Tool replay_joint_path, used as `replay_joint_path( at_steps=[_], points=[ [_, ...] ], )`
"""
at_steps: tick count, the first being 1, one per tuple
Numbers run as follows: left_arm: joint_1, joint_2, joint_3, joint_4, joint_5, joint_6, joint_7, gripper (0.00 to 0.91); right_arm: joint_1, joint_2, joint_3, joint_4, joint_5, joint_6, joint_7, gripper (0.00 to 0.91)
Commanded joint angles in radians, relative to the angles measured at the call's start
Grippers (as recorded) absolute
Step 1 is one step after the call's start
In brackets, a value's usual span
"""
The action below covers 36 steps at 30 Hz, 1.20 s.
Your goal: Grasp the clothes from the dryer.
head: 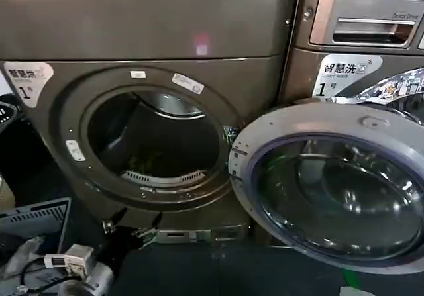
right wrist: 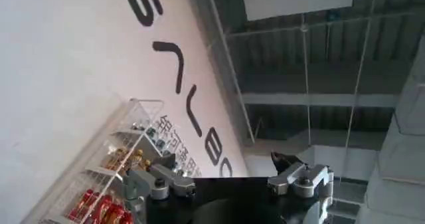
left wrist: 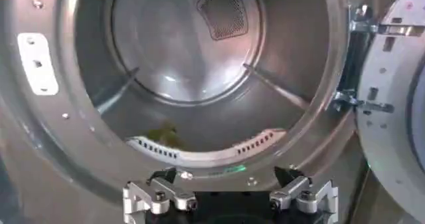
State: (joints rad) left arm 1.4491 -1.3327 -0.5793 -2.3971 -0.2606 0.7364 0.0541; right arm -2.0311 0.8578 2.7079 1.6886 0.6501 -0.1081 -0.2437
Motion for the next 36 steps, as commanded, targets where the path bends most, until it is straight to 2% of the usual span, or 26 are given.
replay_joint_path(
  at_steps=[1, 5, 9, 19, 27, 36],
  points=[
    [-0.237, -0.009, 0.033, 0.189, -0.020, -0.140, 0.002, 0.907, -0.019, 0.011, 0.012, 0.011, 0.001, -0.002, 0.004, 0.907],
    [-0.329, -0.026, 0.064, 0.276, -0.017, -0.183, 0.002, 0.907, -0.035, 0.018, 0.027, 0.012, 0.004, -0.002, 0.003, 0.907],
    [-0.410, -0.040, 0.111, 0.357, -0.016, -0.183, 0.000, 0.907, -0.043, 0.024, 0.035, 0.014, 0.006, -0.002, 0.003, 0.907],
    [-0.672, -0.069, 0.192, 0.681, 0.032, -0.257, -0.007, 0.907, -0.051, 0.031, 0.043, 0.023, 0.014, -0.004, 0.001, 0.907],
    [-0.859, -0.113, 0.217, 0.976, 0.069, -0.323, -0.028, 0.907, -0.046, 0.031, 0.039, 0.030, 0.014, -0.004, 0.001, 0.907],
    [-1.029, -0.140, 0.224, 1.213, 0.120, -0.390, -0.047, 0.907, -0.038, 0.031, 0.036, 0.029, 0.014, -0.005, 0.001, 0.907]
  ],
)
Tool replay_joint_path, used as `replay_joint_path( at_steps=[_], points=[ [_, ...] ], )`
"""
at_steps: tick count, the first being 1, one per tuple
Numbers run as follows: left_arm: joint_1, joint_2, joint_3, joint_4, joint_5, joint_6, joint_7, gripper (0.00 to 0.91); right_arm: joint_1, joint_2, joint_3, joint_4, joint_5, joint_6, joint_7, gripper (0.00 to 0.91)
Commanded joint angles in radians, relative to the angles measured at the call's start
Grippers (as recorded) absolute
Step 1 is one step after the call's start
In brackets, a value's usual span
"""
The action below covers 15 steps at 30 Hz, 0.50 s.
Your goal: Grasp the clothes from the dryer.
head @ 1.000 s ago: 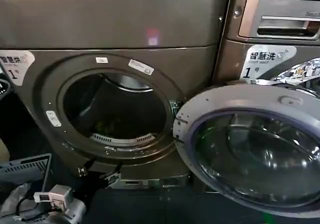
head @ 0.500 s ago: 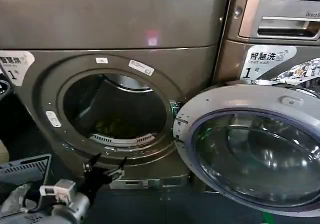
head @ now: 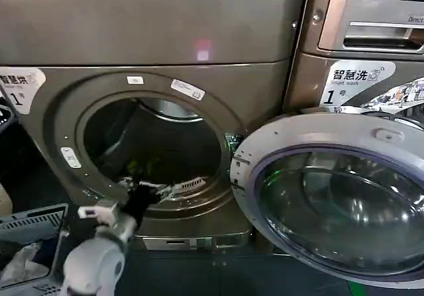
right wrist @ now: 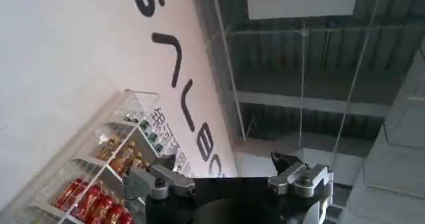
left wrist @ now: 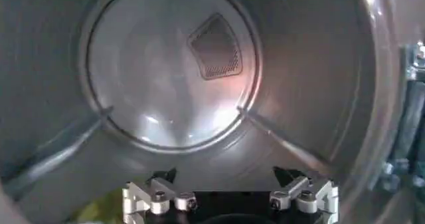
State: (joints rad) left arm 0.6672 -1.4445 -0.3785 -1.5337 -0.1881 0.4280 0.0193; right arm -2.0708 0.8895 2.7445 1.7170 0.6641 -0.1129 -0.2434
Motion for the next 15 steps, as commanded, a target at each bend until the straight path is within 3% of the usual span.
replay_joint_path(
  at_steps=[1, 9, 15],
  points=[
    [-0.266, -0.031, 0.025, 0.376, 0.053, -0.085, -0.013, 0.907, 0.002, -0.001, -0.002, 0.001, 0.000, 0.000, 0.000, 0.907],
    [-0.414, -0.069, 0.023, 0.593, 0.085, -0.155, -0.036, 0.907, 0.008, -0.002, -0.006, 0.001, 0.001, 0.000, -0.001, 0.907],
    [-0.485, -0.082, 0.028, 0.678, 0.084, -0.146, -0.035, 0.907, 0.018, -0.003, -0.014, 0.003, 0.001, 0.000, -0.001, 0.907]
  ],
)
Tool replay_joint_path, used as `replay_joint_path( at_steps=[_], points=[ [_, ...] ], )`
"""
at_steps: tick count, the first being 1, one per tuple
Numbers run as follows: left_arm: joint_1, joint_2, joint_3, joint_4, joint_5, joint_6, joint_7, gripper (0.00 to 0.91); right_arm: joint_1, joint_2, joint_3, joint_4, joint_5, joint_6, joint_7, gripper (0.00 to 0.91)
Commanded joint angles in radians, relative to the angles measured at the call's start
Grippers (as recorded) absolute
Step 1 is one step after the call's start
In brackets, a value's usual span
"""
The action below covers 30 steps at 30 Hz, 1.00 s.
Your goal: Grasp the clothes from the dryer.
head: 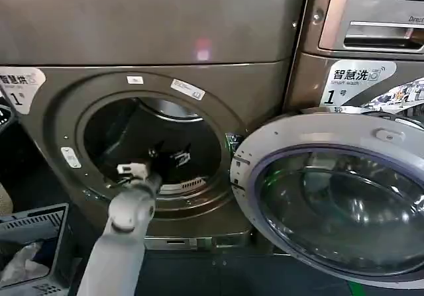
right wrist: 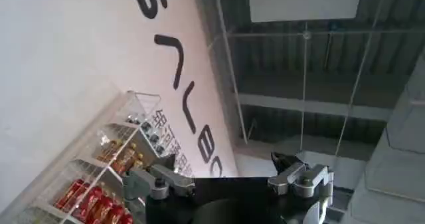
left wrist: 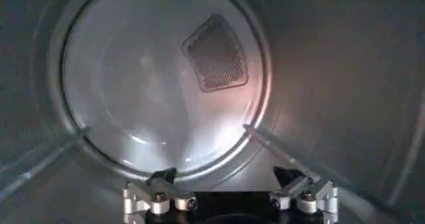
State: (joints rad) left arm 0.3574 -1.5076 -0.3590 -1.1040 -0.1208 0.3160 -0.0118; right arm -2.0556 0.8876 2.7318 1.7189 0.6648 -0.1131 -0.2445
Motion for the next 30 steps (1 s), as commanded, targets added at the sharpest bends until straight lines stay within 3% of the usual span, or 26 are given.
replay_joint_path(
  at_steps=[1, 13, 21, 30],
  points=[
    [-0.190, -0.019, 0.011, 0.267, 0.020, -0.035, -0.001, 0.907, 0.005, -0.002, -0.003, 0.001, 0.001, 0.000, -0.001, 0.907],
    [-0.311, -0.003, 0.075, 0.527, 0.049, -0.016, 0.085, 0.907, 0.025, -0.014, -0.016, -0.002, 0.006, 0.001, -0.003, 0.907],
    [-0.369, 0.042, 0.254, 0.584, 0.195, 0.045, 0.431, 0.907, 0.022, -0.016, -0.012, -0.008, 0.007, 0.002, -0.006, 0.907],
    [-0.472, 0.047, 0.476, 0.712, 0.372, -0.114, 0.756, 0.907, 0.022, -0.004, -0.009, -0.007, 0.008, 0.004, -0.009, 0.907]
  ],
)
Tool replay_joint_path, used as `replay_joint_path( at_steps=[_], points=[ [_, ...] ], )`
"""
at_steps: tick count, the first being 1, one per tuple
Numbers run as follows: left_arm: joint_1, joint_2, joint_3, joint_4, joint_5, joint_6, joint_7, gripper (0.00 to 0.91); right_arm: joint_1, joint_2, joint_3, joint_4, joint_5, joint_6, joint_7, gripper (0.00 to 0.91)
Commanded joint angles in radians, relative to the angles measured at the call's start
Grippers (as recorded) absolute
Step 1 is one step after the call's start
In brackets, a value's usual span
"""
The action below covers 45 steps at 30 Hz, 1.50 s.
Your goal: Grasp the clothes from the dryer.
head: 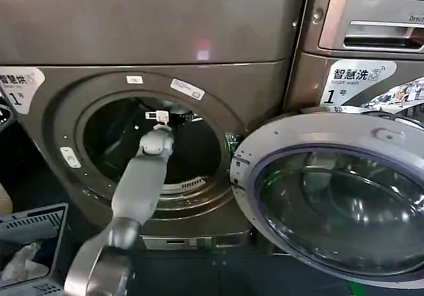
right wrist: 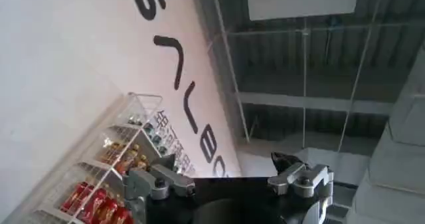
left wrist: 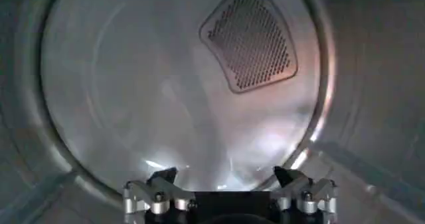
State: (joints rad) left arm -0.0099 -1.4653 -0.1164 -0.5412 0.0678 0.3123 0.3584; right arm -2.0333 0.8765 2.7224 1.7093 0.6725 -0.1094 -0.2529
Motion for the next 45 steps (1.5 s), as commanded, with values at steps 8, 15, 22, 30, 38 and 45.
replay_joint_path(
  at_steps=[8, 15, 22, 30, 38, 45],
  points=[
    [-0.150, 0.023, 0.339, 0.226, 0.236, -0.301, 0.553, 0.907, -0.003, 0.011, 0.001, 0.004, -0.001, 0.002, 0.000, 0.907],
    [-0.210, 0.027, 0.423, 0.291, 0.346, -0.365, 0.675, 0.907, 0.007, 0.015, -0.010, 0.011, -0.004, 0.001, 0.001, 0.907],
    [-0.247, 0.023, 0.492, 0.304, 0.464, -0.394, 0.722, 0.907, 0.012, 0.015, -0.013, 0.007, -0.007, 0.001, 0.000, 0.907],
    [-0.267, 0.018, 0.548, 0.313, 0.550, -0.415, 0.740, 0.907, 0.014, 0.016, -0.013, 0.004, -0.007, 0.001, 0.001, 0.907],
    [-0.275, 0.010, 0.585, 0.332, 0.611, -0.425, 0.743, 0.907, 0.028, 0.007, -0.032, 0.005, -0.025, 0.000, -0.002, 0.907],
    [-0.259, 0.004, 0.598, 0.338, 0.634, -0.426, 0.739, 0.907, 0.036, 0.003, -0.042, 0.006, -0.031, 0.000, -0.002, 0.907]
  ],
)
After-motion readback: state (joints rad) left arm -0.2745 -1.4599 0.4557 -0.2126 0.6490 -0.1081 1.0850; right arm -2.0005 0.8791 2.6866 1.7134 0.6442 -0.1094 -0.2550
